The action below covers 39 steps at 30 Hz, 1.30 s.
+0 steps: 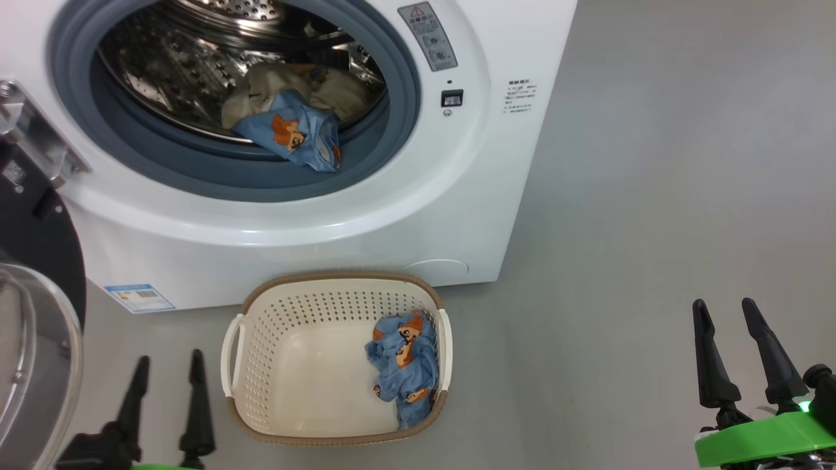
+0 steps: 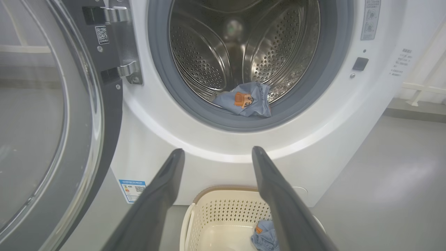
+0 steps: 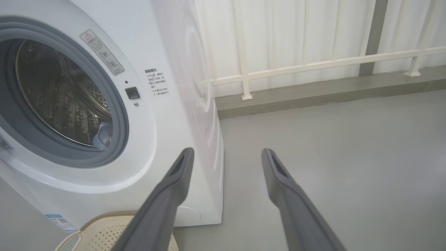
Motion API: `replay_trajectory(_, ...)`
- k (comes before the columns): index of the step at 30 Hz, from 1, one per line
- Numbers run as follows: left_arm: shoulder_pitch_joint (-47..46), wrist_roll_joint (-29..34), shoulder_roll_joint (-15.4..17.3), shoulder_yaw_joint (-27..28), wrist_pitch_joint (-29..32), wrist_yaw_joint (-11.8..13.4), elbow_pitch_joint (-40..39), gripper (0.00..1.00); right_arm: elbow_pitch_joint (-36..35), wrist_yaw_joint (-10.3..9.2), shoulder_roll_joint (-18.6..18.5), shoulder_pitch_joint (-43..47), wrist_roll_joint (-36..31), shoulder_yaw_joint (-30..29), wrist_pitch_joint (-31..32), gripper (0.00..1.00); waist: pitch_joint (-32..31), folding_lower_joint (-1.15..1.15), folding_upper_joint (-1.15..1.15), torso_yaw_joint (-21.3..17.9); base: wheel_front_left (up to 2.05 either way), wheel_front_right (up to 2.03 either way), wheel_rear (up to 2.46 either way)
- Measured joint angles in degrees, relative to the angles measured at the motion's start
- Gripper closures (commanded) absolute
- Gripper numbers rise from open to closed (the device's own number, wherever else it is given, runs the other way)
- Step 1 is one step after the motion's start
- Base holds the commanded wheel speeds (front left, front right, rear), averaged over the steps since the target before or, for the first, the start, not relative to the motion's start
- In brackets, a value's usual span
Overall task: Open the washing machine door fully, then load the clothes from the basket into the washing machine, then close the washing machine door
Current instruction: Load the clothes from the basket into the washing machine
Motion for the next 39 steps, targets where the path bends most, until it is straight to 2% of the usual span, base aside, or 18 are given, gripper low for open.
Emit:
replay_trajectory(7, -3.18, -0.98, -0.34, -4.33, 0.01, 0.00, 6.70, 0.00, -0.07, 0.00, 1.15, -0.99, -0.01, 0.04, 0.00, 0.00, 2.07, 0.00, 0.00, -1.13, 0.00, 0.00, 0.00)
replay_trajectory(16, -13.08, -1.97, -0.60, -12.05, 0.01, 0.00, 19.84, 0.00, -0.60, 0.00, 2.21, -4.74, -0.01, 0.03, 0.00, 0.00, 6.43, 0.00, 0.00, -2.61, 0.00, 0.00, 0.00)
replay_trajectory(26, -25.94, -5.89, -0.79, -20.49, 0.02, 0.00, 36.30, 0.00, -1.13, 0.00, 3.53, -8.59, -0.02, 0.05, 0.00, 0.00, 12.96, 0.00, 0.00, -5.25, 0.00, 0.00, 0.00)
replay_trajectory(36, -38.41, -11.90, 0.70, -27.04, 0.02, 0.00, 47.63, 0.00, -2.00, 0.00, 4.79, -14.02, -0.02, 0.02, -0.01, 0.00, 20.90, 0.00, 0.00, -8.25, 0.00, 0.00, 0.00)
replay_trajectory(39, -40.94, -14.75, 0.90, -28.86, 1.65, 0.00, 49.86, 0.00, -2.07, 0.00, 5.05, -15.18, 0.00, 0.29, -0.01, 0.00, 23.10, 0.00, 0.00, -9.24, 0.00, 0.00, 0.00)
